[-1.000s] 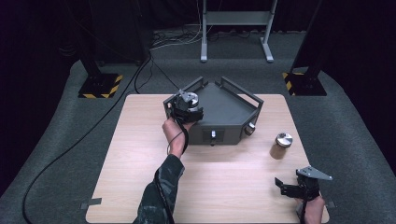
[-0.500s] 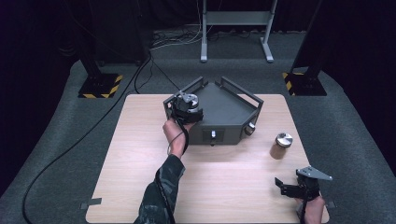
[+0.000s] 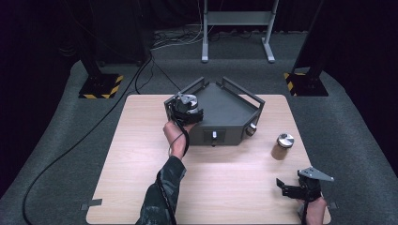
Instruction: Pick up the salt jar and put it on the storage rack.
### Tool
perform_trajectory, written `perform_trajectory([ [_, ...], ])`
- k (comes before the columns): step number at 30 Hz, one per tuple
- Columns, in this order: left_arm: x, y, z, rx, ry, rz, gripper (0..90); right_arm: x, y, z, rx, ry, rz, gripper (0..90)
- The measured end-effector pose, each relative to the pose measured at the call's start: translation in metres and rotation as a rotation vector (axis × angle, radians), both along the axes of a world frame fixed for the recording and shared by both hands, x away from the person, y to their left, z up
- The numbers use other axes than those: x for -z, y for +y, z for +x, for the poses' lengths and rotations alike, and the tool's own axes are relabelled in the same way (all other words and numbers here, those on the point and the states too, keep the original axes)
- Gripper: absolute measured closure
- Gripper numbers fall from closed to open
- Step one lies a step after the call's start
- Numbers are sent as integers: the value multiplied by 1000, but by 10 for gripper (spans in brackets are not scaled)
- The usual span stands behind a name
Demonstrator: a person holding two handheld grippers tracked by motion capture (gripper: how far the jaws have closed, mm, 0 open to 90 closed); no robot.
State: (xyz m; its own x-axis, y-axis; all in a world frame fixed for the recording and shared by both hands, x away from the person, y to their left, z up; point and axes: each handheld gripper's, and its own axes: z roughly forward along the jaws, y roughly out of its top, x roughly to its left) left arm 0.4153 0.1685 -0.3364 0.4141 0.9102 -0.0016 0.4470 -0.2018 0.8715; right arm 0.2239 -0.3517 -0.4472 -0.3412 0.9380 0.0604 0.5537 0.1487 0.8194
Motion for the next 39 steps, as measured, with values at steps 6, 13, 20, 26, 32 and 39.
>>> perform_trajectory([
  [6, 3, 1, -1, 1, -11, -5, 314, 0, 0, 0, 0, 0, -1, 0],
  [13, 3, 1, -1, 3, -15, -4, 312, 0, 0, 0, 0, 0, -1, 0],
  [20, 5, 3, -1, 11, -20, -17, 306, 0, 0, 0, 0, -1, -1, 0],
  [26, 1, -5, -5, -5, -14, 25, 118, 0, 0, 0, 1, -1, -1, 0],
  [32, -3, -5, -11, -14, -9, 36, 10, 0, 1, 0, 3, -1, -2, 0],
  [39, -7, 7, -25, 13, -18, 45, 2, 0, 1, -1, 5, -2, -2, 0],
])
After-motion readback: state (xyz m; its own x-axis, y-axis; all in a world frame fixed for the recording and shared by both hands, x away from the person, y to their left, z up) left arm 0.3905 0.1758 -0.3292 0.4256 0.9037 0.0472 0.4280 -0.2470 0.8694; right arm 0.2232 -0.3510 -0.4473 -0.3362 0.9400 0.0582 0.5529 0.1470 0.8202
